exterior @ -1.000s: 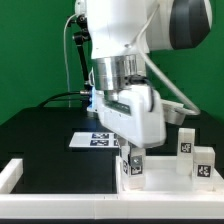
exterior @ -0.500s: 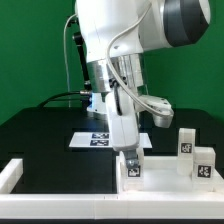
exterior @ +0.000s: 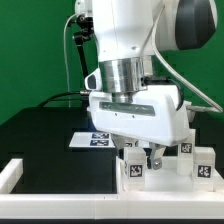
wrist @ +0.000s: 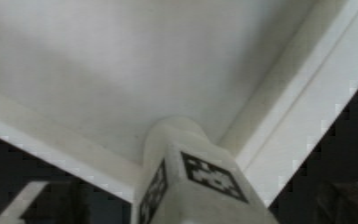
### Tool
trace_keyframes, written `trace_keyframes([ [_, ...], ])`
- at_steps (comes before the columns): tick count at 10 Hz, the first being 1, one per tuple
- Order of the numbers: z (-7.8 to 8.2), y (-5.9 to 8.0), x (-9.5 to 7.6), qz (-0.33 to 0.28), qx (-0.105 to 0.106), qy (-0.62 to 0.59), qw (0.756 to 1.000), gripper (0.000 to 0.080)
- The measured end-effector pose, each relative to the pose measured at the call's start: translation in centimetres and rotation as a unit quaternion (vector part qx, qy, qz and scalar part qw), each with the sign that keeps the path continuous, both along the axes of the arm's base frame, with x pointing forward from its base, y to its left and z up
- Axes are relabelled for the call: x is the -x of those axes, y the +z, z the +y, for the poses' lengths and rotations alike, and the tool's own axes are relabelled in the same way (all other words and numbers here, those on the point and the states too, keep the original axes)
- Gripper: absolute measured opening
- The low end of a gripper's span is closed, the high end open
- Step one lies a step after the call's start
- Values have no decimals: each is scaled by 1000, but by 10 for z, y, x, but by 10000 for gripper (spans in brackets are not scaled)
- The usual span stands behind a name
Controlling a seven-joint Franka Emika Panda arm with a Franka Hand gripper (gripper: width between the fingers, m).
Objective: Assemble square table
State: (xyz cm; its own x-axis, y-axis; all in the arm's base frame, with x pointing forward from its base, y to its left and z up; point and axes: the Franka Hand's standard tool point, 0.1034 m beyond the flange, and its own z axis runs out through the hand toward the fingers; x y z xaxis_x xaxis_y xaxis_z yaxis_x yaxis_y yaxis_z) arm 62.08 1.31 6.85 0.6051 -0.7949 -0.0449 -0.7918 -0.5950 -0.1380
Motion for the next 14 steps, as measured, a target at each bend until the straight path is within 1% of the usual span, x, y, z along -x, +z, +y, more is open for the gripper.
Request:
trace_keyframes([
  [1,-2,0,0,-7,10,66,998,648],
  [2,-5,1,-2,-20,30,181,983,649],
  [3,-5,2,-3,-29,49,276,959,649],
  [4,-5,1,-3,-31,52,313,948,649],
  [6,-6,1,-3,-30,51,296,953,649],
  [7,-6,1,-3,-30,50,292,955,558],
  [8,-6,1,-3,-28,48,268,962,558],
  [9,-6,1,-3,-24,45,230,972,359],
  [10,-6,1,-3,-21,42,193,980,288],
  [12,-6,1,-3,-15,37,126,991,288],
  [13,-6,2,-3,-8,35,56,998,288],
  [14,-11,3,-2,0,30,10,1000,288],
])
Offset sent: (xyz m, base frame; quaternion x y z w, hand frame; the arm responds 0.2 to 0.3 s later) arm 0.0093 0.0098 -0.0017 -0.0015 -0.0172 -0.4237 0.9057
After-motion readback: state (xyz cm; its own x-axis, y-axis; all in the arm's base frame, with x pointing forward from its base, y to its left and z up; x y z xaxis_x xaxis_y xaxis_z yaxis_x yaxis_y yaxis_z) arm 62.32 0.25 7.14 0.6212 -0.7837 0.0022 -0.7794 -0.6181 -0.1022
